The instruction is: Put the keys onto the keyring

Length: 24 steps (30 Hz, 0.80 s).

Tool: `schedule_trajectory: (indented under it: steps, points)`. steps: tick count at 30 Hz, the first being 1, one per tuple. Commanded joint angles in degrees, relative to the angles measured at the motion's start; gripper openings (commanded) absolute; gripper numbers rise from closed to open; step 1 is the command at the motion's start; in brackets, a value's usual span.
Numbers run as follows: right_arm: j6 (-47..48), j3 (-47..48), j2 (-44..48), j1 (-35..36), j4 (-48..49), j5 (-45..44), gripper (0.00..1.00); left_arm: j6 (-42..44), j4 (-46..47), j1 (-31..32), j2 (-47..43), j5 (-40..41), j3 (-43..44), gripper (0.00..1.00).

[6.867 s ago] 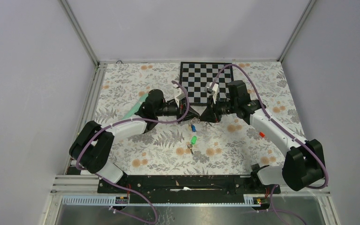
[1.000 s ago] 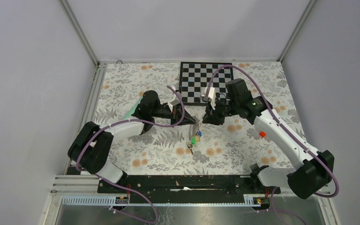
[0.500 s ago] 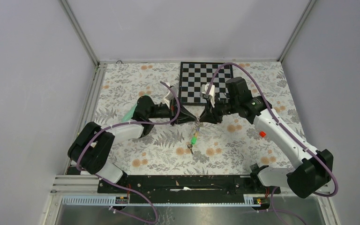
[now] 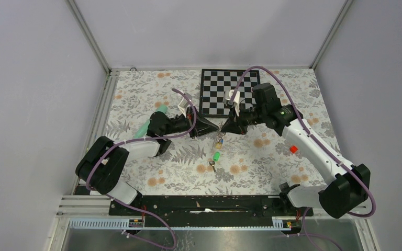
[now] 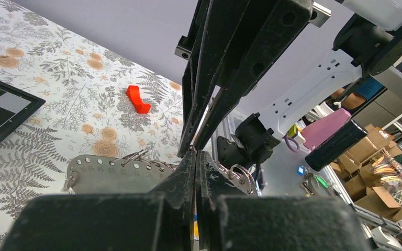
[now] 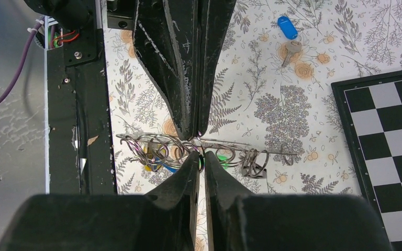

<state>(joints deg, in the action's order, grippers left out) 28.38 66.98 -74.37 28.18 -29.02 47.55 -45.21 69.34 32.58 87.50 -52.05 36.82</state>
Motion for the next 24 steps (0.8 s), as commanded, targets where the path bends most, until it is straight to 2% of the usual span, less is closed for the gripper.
schedule_trajectory:
  steps: [1,8,14,24]
  points:
    - [-0.51,-1.14,0.42,-0.17,1.27,1.23,0.15,-1.90,9.45,-0.28,-1.59,4.25,-0.75,0.00]
    - [-0.16,-0.26,1.66,-0.44,0.19,0.99,0.30,3.09,10.23,-0.23,-1.70,2.54,-2.13,0.00]
    - [0.35,1.95,2.74,-1.25,-1.19,1.65,0.30,9.62,9.59,-0.23,-2.05,-1.23,-2.99,0.00]
    - [1.15,3.15,1.37,-1.29,-1.72,6.91,0.27,13.18,8.45,-0.06,-2.15,-4.45,-3.04,0.00]
